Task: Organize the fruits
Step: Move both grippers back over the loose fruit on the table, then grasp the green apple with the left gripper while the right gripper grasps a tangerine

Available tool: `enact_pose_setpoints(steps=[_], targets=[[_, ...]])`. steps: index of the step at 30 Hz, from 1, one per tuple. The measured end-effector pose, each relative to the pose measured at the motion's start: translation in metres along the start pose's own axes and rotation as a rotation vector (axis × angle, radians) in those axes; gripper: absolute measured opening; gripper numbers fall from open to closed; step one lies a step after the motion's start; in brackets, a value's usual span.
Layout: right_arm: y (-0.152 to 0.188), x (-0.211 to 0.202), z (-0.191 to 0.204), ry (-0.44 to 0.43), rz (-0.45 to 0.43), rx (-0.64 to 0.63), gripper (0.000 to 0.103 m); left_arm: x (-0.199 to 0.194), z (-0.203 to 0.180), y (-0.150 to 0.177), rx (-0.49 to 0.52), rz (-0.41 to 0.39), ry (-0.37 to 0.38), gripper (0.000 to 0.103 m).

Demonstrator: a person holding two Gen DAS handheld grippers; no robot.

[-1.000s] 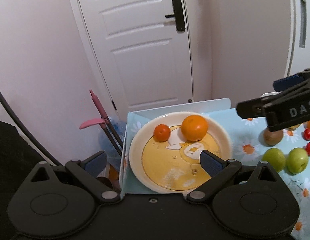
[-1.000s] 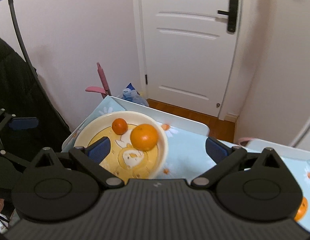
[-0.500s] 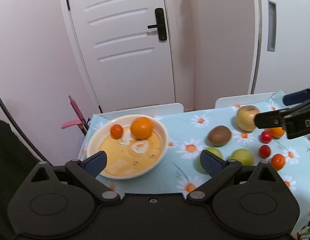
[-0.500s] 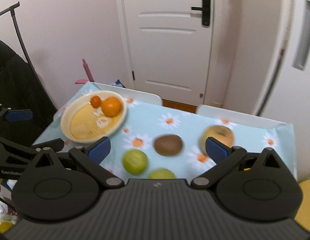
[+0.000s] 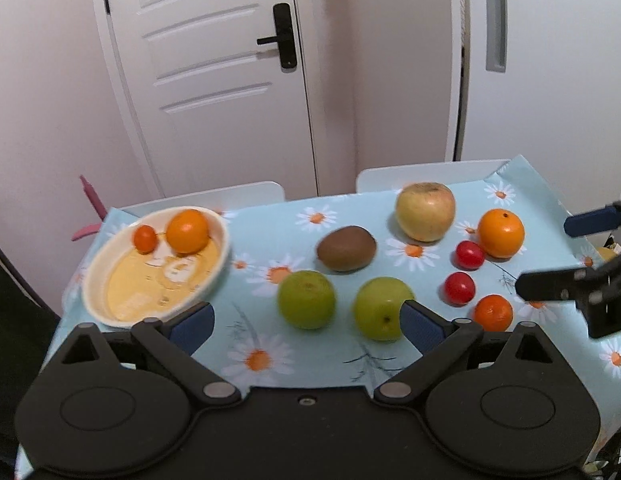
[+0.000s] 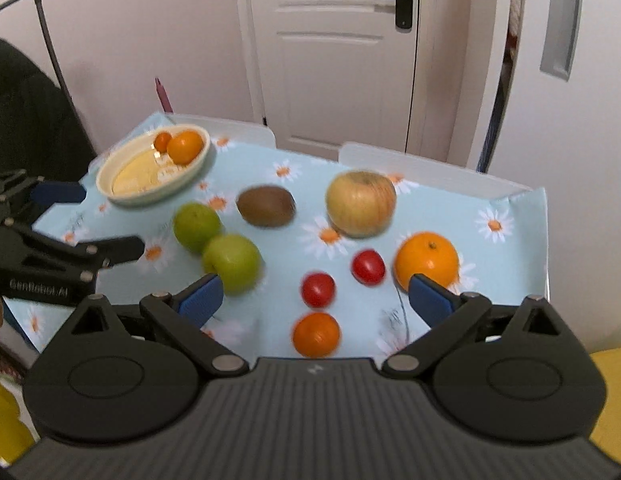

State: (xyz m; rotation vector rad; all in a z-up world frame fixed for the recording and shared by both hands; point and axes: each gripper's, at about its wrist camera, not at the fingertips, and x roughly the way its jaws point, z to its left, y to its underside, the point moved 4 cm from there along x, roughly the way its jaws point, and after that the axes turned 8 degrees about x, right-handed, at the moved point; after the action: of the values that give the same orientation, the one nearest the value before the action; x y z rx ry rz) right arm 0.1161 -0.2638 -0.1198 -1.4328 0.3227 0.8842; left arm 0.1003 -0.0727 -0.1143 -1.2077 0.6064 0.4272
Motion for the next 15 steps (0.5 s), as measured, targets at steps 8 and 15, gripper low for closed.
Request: enact_pose_setpoints(steps=[8,15], targets=[[0.028,0.027,-0.015,-0.022,0.014,-0.061,0.103,0.042,-0.037,0.005,0.02,0.038,0.045,0.09],[0.038,0.044,-0.018,-0.059,0.05,-0.051,0.1,0.071,-0.054,0.004,0.029,0.078,0.072,0.069]])
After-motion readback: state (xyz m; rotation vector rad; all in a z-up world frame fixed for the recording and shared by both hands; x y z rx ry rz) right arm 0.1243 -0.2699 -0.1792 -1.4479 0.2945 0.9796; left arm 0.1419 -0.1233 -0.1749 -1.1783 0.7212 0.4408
